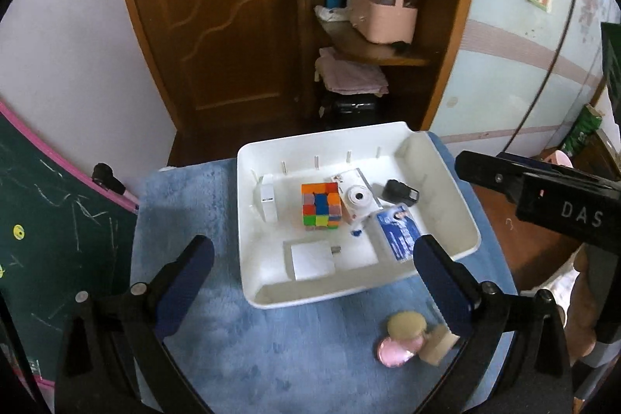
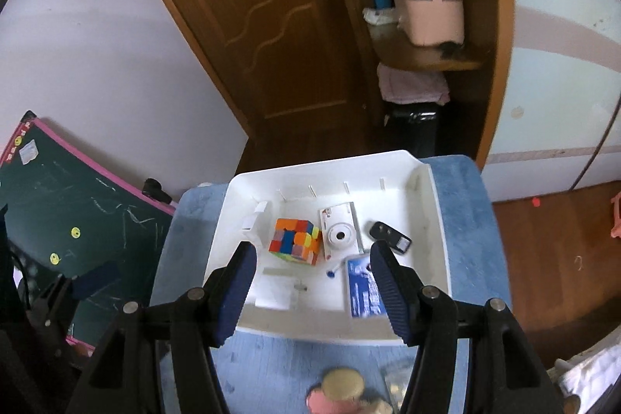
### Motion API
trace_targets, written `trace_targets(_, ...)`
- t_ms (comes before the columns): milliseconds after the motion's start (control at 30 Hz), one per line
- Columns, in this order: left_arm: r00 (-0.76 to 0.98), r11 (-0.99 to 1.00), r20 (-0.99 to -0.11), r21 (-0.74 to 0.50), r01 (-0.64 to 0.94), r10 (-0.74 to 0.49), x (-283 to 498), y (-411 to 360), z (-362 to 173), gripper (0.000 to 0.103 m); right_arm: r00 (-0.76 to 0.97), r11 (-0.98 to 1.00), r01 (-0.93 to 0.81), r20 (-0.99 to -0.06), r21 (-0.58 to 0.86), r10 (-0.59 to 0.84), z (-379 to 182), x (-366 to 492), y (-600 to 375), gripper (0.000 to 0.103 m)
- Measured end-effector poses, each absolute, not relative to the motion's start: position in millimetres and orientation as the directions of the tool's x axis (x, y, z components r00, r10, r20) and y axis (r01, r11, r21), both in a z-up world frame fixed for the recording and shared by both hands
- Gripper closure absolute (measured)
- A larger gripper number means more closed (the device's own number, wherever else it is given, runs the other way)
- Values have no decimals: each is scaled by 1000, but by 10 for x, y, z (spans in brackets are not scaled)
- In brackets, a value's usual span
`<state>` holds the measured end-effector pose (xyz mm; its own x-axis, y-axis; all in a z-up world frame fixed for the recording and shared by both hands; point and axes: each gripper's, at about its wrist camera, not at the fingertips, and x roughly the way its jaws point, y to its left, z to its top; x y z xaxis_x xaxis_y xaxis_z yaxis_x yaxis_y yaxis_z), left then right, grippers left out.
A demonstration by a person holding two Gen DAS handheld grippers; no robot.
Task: Organize rigid objects
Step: 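Lower the white piece and lens device into the bin and open both tools, then move both tools back toward the remaining items on the table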
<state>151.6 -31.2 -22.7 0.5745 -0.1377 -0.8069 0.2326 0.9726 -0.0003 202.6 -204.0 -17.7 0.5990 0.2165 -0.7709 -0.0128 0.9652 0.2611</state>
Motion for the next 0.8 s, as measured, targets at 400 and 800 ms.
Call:
trace_targets(400, 574, 953, -801, 14, 302, -170, 943, -77, 69, 1, 642, 969, 71, -754, 236, 137, 68, 1178, -1882, 41)
trace_targets(800, 604, 921, -766, 38, 388, -222, 442, 143, 166, 1, 688, 975, 162, -725, 151, -2, 144, 141, -1682, 35)
